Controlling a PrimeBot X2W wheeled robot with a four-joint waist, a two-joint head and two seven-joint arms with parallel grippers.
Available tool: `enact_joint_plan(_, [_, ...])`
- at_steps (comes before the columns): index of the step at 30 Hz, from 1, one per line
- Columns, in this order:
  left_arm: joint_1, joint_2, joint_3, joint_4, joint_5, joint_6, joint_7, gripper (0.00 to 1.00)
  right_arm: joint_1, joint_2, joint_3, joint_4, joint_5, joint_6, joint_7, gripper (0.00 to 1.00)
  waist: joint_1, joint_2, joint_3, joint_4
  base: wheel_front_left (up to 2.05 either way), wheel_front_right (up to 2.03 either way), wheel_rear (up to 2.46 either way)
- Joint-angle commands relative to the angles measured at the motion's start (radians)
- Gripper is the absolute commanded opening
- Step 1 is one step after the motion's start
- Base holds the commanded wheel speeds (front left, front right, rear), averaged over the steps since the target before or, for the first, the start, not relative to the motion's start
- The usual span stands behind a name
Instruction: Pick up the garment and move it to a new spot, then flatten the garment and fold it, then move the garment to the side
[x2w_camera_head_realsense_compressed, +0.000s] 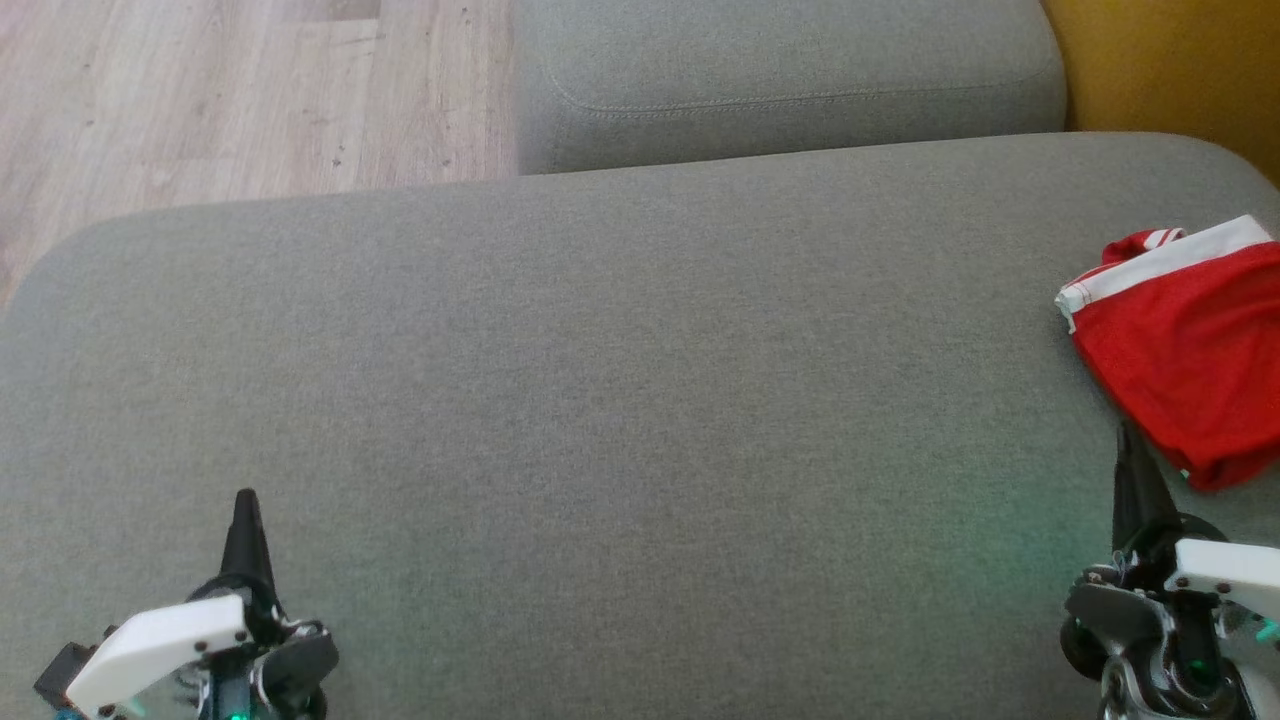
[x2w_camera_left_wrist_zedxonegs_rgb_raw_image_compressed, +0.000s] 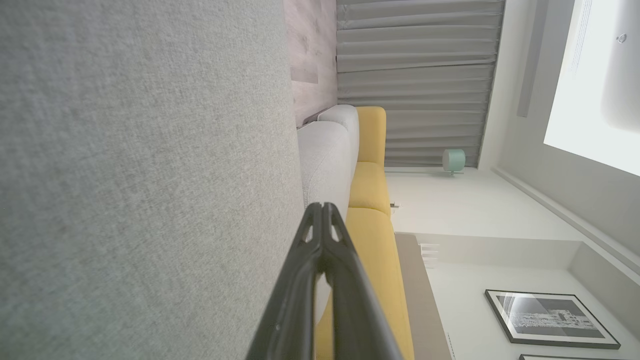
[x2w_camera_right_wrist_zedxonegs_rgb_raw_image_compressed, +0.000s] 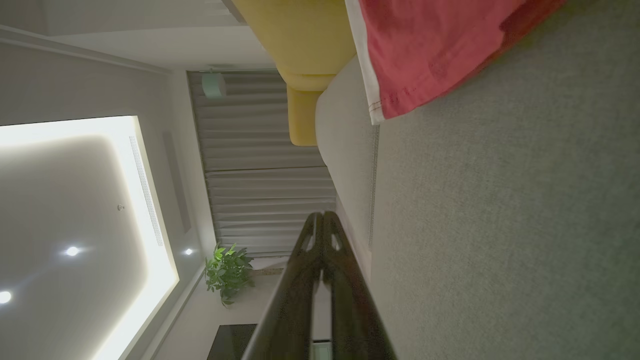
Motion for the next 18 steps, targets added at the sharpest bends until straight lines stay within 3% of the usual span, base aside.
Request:
enact_joint_plan(1, [-0.049, 0.005, 0.040, -0.036, -0.005, -0.007, 0.007, 0.00, -0.050, -0.006, 0.021, -0.038, 0.007, -0.001, 0.006, 0.00, 0.0000, 0.0000, 0.000, 0.000, 0.00, 0.00, 0.00])
enact_joint_plan(18, [-0.049, 0.005, 0.041, -0.036, -0.005, -0.007, 0.007, 0.00, -0.050, -0.006, 0.021, -0.038, 0.007, -0.001, 0.006, 0.00, 0.0000, 0.0000, 0.000, 0.000, 0.00, 0.00, 0.00])
